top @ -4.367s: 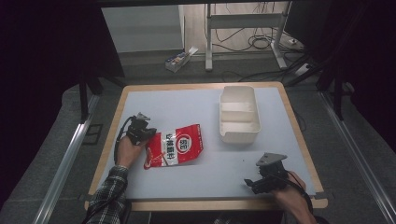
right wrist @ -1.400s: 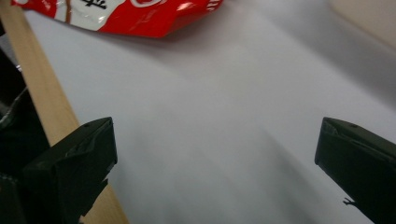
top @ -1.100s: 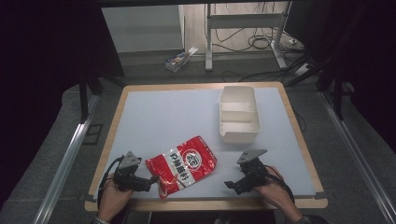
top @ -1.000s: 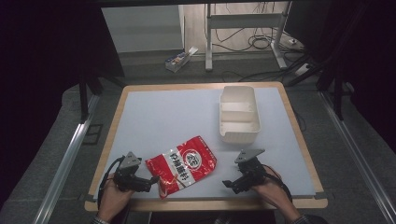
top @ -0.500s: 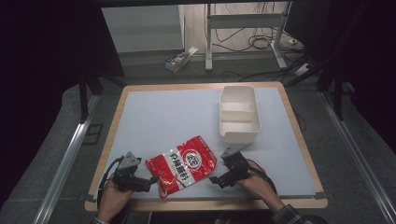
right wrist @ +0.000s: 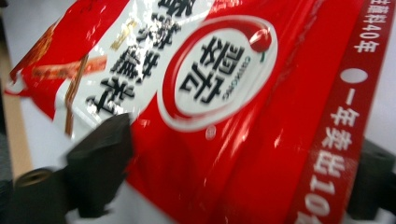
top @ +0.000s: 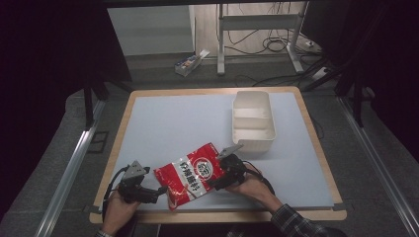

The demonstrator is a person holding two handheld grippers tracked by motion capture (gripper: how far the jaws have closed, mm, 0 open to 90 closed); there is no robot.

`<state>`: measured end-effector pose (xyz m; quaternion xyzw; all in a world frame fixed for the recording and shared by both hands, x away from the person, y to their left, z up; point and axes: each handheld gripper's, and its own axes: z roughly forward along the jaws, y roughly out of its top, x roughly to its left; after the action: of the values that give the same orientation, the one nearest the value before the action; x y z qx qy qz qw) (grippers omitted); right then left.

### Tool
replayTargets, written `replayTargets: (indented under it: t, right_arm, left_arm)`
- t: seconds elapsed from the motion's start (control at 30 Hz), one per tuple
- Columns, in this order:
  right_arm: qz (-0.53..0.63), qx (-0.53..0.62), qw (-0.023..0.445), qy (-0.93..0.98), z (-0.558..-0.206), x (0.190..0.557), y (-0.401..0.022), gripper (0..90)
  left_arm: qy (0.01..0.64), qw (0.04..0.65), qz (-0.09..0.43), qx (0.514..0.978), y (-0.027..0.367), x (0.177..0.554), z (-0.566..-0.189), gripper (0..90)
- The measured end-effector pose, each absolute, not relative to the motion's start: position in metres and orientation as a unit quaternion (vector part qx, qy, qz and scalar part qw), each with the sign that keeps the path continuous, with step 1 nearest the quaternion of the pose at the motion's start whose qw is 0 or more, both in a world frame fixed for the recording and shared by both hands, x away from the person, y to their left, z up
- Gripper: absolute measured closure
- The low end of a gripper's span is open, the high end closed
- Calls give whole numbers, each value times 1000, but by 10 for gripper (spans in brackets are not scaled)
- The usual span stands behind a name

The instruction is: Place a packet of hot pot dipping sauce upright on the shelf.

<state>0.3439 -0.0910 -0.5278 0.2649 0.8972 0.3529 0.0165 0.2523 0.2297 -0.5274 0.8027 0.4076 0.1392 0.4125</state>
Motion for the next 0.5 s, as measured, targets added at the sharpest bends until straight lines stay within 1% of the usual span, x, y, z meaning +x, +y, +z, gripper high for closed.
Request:
replayTargets:
  t: [0.17,0.23,0.27,0.3,0.33,0.37,0.4,0.43,0.5]
  right_arm:
    - [355,272,23,894,-527,350,-76,377]
    - [354,268,22,896,-527,352,-74,393]
    - [351,266,23,897,-526,352,-72,417]
    - [348,263,22,899,-526,354,-69,466]
    - [348,263,22,899,-526,354,-69,466]
    - [348,260,18,901,-526,355,-65,526]
    - [348,260,18,901,-526,355,-65,526]
    - [346,255,21,903,-526,355,-63,623]
    - [344,253,18,904,-525,356,-62,722]
  left_arm:
    - [407,413,139,803,230,252,-528,13]
    - [406,412,138,804,230,252,-528,15]
    - [406,412,138,804,229,252,-528,16]
    - [406,411,138,805,229,252,-527,20]
    - [405,411,138,805,229,252,-527,20]
    - [404,410,138,806,229,252,-528,23]
    - [403,410,138,806,229,252,-528,23]
    - [402,409,139,808,228,252,-528,26]
    - [402,408,139,808,228,252,-528,27]
